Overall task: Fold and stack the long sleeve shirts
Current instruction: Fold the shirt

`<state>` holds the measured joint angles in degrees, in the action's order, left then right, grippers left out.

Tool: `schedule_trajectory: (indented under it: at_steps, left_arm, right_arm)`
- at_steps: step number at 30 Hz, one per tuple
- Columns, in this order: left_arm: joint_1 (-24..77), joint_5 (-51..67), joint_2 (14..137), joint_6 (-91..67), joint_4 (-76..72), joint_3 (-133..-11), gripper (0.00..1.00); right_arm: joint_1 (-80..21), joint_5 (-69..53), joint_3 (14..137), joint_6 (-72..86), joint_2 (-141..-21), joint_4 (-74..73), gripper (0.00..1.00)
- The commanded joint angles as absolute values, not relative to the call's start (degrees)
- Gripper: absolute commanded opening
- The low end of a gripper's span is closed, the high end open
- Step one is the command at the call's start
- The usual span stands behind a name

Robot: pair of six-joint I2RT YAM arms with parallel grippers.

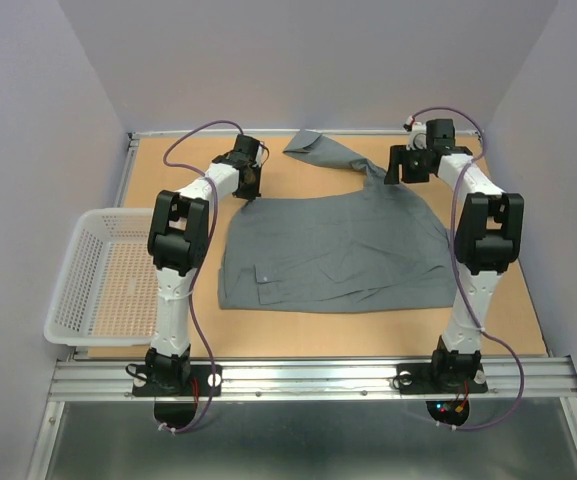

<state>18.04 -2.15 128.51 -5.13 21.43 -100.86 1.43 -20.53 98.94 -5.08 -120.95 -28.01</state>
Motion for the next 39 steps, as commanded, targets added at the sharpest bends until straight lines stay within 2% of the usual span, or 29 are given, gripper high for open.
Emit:
schedule_trajectory:
  at_steps: [1,11,18,23,29,36,39]
  left_arm:
    - [18.11,-4.04,127.35,-4.75,24.08,-98.70,0.00]
    - [18.11,-4.57,122.88,-5.71,23.91,-91.59,0.00]
    - [18.11,-4.74,119.09,-5.89,22.15,-84.47,0.00]
    - [18.11,-4.75,118.65,-5.98,21.97,-83.67,0.00]
    - [18.11,-5.10,118.83,-5.98,22.06,-84.37,0.00]
    - [18.11,-5.54,119.44,-6.33,22.06,-84.99,0.00]
    - [18.11,-5.62,119.71,-6.50,22.15,-85.08,0.00]
  right_arm:
    - [1.49,-20.84,102.74,-7.99,-123.92,-26.19,0.65]
    - [1.49,-19.86,102.57,-8.26,-127.26,-26.19,0.63]
    - [1.49,-20.13,103.27,-6.59,-126.04,-26.10,0.70]
    - [1.58,-18.11,106.69,-4.49,-126.03,-26.10,0.70]
    - [2.11,-14.52,110.12,-3.25,-127.35,-26.02,0.65]
    - [2.90,-10.73,108.55,-3.78,-129.37,-25.67,0.55]
    - [2.90,-9.14,108.46,-5.09,-130.16,-25.58,0.54]
